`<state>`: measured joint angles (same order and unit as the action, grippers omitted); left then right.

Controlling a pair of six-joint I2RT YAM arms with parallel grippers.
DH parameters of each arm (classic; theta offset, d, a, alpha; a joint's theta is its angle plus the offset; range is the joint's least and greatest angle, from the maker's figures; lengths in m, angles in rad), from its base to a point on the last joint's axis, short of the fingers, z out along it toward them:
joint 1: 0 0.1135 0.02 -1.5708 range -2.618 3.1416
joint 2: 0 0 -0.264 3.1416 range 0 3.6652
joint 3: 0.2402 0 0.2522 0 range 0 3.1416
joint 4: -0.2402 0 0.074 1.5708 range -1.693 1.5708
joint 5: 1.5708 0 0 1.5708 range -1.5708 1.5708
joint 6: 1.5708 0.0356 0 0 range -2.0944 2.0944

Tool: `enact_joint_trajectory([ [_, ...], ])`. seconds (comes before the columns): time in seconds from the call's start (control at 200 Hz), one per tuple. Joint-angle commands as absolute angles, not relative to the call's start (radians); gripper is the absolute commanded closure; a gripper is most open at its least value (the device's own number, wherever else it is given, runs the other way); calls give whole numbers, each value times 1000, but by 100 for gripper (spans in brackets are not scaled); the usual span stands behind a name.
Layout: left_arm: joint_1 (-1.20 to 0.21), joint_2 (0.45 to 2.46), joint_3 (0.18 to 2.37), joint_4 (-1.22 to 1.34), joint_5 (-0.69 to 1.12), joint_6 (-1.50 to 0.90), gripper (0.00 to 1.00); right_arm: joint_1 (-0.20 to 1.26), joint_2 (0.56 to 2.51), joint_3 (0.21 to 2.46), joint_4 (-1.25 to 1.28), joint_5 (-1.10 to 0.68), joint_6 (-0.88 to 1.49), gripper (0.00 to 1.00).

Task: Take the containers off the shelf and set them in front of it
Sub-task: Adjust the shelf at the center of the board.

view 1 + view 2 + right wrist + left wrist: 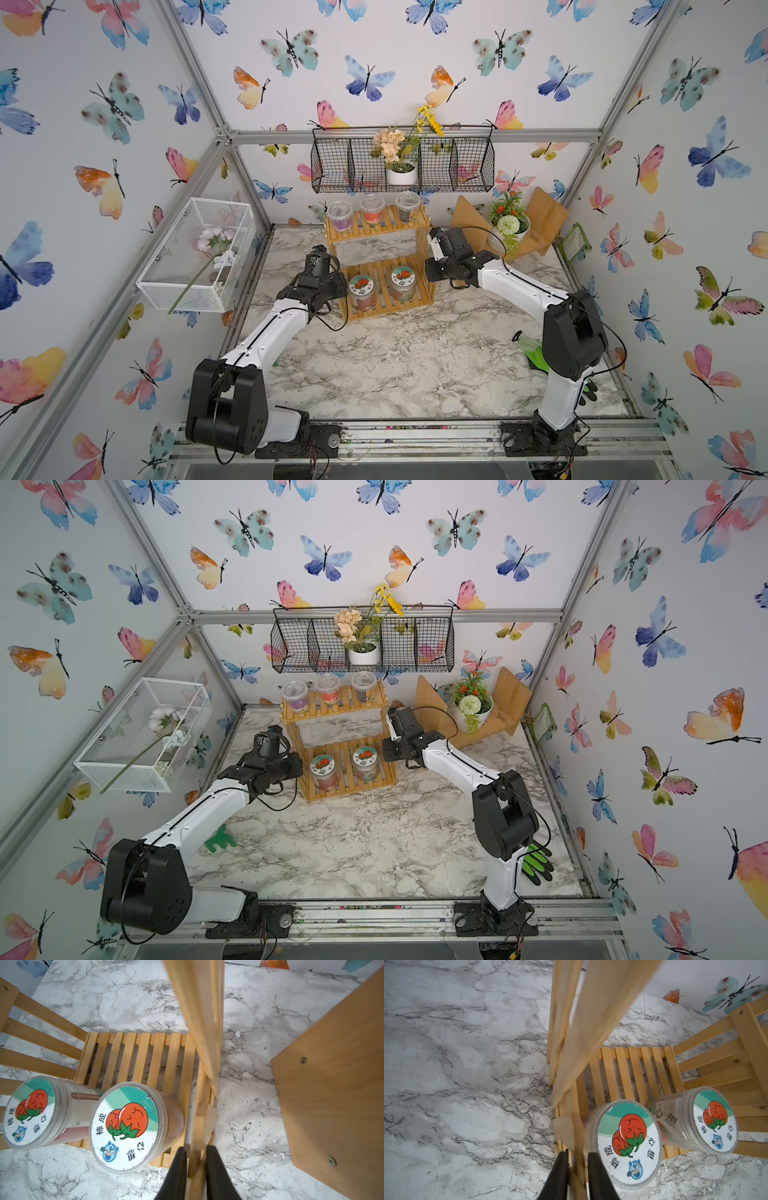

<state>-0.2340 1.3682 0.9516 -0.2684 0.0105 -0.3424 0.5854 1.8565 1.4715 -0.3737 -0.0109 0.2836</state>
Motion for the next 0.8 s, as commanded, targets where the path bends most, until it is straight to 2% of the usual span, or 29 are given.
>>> enact_joint_trajectory([
  [0.0,-254,1391,946,-296,32,-313,80,571,1798,1411,-440,53,259,84],
  [0.796,-347,1455,985,-293,3,-329,82,560,1646,1220,-468,216,305,85],
])
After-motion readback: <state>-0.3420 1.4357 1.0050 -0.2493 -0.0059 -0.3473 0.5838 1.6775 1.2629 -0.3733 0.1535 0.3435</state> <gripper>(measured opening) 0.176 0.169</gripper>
